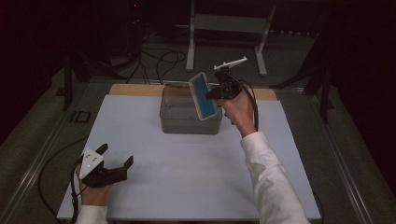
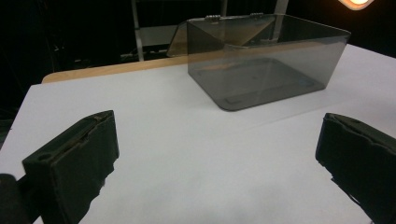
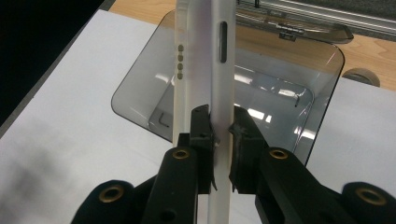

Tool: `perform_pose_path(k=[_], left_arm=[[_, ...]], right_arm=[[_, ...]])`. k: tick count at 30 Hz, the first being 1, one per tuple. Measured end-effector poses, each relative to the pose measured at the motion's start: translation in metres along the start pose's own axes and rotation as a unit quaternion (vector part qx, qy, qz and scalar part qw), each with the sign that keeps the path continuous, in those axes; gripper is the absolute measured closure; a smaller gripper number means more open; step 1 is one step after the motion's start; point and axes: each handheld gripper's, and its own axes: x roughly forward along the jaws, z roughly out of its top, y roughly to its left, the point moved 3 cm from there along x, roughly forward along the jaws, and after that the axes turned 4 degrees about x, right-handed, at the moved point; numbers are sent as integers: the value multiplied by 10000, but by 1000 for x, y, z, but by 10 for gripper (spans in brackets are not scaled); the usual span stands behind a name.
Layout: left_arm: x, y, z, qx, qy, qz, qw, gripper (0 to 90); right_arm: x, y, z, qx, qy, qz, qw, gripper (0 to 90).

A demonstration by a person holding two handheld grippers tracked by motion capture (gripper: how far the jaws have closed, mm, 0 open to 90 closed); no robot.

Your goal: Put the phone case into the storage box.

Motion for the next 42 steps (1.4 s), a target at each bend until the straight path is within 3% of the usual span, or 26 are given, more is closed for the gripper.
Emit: perform_pose_path(k=[28,42], left_arm=[[0,0,0,-22,-14,2,10000,2],[-1,1,0,-33,-36,11,10000,2]], right_arm=[[-1,-6,8,124,-40,-76,9999,819],[6,-11,13,301,-1,-173,9994,819]])
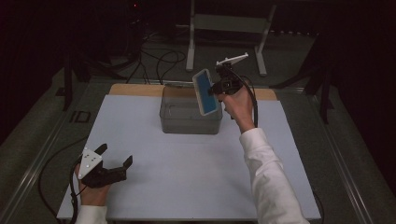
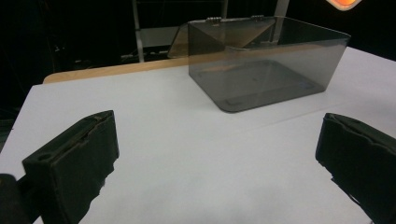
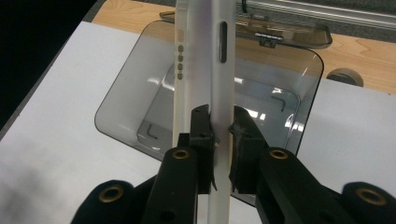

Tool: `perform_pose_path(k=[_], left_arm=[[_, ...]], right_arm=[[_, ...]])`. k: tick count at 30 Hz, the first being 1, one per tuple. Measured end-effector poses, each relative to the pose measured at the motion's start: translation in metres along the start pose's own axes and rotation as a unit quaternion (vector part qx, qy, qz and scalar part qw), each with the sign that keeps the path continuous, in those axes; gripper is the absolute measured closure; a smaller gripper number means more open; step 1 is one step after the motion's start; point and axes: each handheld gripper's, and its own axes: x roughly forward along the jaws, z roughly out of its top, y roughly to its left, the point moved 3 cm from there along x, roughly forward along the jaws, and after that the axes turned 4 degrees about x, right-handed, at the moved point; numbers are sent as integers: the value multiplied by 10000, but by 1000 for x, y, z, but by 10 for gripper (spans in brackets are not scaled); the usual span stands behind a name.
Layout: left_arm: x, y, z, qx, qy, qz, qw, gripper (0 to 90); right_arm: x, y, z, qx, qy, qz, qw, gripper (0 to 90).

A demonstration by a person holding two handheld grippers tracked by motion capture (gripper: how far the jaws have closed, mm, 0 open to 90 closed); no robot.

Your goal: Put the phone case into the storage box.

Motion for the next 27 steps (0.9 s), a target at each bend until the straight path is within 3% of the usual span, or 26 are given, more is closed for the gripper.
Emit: perform_pose_path(k=[8,27], left_arm=[[-1,0,0,-22,-21,7,10000,2],[0,0,0,-28,-19,2,10000,2]], right_arm=[[4,-8,2,151,0,-130,9998,819],[13,-15,3,223,15,-431,9988,819]])
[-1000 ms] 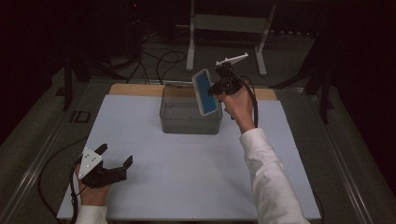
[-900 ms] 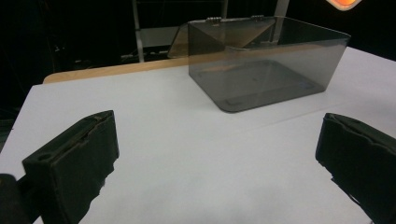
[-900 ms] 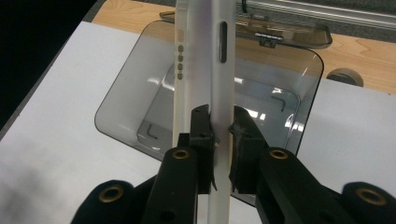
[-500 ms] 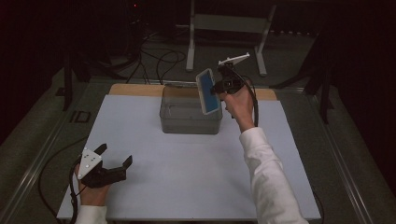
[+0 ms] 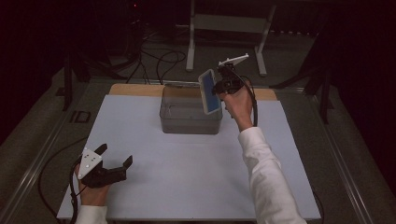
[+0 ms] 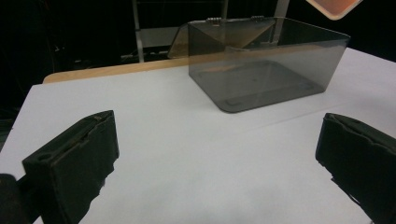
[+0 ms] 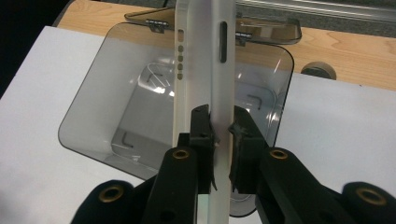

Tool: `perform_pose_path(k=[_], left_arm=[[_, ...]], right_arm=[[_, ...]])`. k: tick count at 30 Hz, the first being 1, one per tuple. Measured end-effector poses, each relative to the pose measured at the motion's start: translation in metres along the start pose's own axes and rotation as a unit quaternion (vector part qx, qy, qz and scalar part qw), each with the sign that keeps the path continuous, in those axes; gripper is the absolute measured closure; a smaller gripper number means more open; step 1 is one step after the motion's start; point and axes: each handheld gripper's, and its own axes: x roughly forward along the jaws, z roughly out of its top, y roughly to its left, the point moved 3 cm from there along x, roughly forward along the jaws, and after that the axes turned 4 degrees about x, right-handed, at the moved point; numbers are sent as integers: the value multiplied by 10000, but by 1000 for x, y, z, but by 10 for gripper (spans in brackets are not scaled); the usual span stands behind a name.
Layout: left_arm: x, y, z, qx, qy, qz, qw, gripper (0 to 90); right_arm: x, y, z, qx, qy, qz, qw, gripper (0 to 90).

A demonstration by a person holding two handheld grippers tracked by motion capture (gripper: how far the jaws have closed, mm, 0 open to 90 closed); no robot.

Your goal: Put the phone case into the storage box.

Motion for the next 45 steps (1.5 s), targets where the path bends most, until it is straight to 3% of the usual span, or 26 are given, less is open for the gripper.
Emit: perform_pose_path(k=[19,45], left_arm=[[-1,1,0,-13,-14,-2,10000,2],[-2,2,0,-34,-25,5,10000,2]], right_arm=[[14,-1,-2,-21,104,-342,9994,817],[37,-13,-8,362,231,-477,9979,816]])
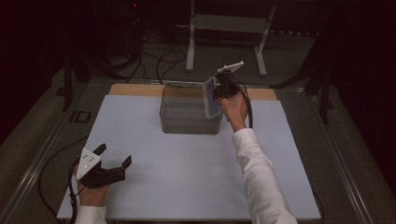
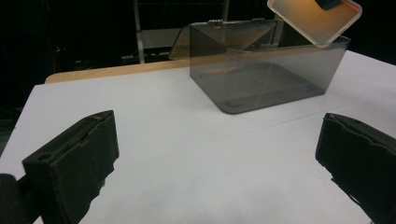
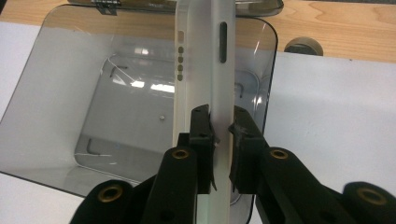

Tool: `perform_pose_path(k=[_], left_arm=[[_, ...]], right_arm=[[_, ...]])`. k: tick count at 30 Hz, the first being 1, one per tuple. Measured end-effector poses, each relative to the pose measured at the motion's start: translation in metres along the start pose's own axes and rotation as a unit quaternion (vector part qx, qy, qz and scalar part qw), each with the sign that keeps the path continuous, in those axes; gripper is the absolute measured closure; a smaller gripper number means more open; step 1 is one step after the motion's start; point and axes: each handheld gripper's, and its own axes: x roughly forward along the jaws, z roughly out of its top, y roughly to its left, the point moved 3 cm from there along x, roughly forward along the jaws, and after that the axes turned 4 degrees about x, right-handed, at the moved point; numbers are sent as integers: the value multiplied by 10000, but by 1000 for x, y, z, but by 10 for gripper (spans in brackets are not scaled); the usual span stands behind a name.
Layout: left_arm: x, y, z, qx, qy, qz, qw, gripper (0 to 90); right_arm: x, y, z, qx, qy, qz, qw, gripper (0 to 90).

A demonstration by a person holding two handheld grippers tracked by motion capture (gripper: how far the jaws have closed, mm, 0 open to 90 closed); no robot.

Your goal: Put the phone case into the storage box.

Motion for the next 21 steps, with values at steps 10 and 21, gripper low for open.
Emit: perform_pose_path(k=[10,21], left_arm=[[0,1,0,-20,-6,9,10000,2],[1,0,-1,-20,-2,1,10000,2]], right_arm=[[7,-3,-2,19,9,-103,9999,814],[14,-5,-4,53,47,-119,9999,813]])
